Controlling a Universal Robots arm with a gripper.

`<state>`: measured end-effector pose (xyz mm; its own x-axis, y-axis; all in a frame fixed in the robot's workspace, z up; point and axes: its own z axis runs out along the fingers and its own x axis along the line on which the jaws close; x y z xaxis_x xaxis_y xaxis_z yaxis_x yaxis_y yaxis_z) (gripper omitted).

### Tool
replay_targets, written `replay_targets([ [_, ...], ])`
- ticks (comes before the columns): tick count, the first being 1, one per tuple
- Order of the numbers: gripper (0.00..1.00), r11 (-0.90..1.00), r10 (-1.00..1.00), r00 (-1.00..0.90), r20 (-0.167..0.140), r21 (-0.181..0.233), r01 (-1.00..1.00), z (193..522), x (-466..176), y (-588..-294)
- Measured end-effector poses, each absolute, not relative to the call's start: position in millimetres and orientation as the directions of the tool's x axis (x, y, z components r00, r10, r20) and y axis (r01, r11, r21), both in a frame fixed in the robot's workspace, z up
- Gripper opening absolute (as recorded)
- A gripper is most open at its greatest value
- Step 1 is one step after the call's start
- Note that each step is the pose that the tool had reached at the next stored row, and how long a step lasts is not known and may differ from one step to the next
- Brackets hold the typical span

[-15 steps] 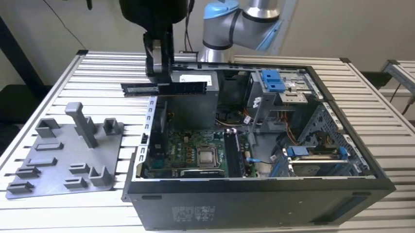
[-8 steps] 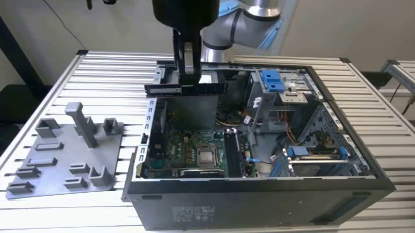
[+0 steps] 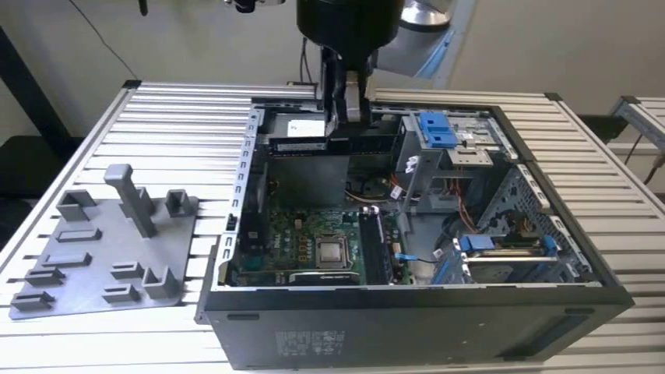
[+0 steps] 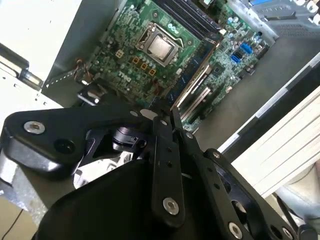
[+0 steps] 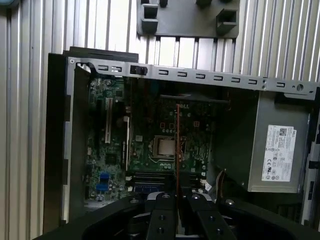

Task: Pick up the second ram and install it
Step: 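Pick up the second ram and move it above second insertion slot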

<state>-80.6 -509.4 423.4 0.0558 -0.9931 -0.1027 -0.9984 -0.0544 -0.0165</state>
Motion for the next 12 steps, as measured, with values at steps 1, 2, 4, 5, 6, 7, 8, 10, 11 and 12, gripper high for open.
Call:
replay_targets([
  [1,0.14,-0.054,-0.993,0.056,-0.103,-0.016,-0.998,423.2,-77.1,-509.4],
  [2,0.14,-0.054,-0.993,0.056,-0.103,-0.016,-0.998,422.9,-73.5,-509.4],
  [4,0.14,-0.054,-0.993,0.056,-0.103,-0.017,-0.998,422.2,-66.1,-509.4],
  [5,0.14,-0.054,-0.993,0.056,-0.103,-0.017,-0.998,421.9,-62.2,-509.4],
  [6,0.14,-0.054,-0.993,0.055,-0.103,-0.017,-0.998,421.5,-58.5,-509.4],
  [7,0.14,-0.054,-0.993,0.055,-0.103,-0.016,-0.998,421.1,-54.9,-509.4],
  [8,0.14,-0.053,-0.993,0.055,-0.103,-0.017,-0.998,420.7,-51.7,-509.4],
  [10,0.14,-0.052,-0.993,0.053,-0.104,-0.017,-0.999,419.7,-45.2,-509.4],
  [11,0.14,-0.051,-0.993,0.053,-0.104,-0.017,-0.999,419.3,-42.0,-509.4],
  [12,0.14,-0.051,-0.993,0.052,-0.105,-0.017,-0.999,418.9,-38.7,-509.4],
])
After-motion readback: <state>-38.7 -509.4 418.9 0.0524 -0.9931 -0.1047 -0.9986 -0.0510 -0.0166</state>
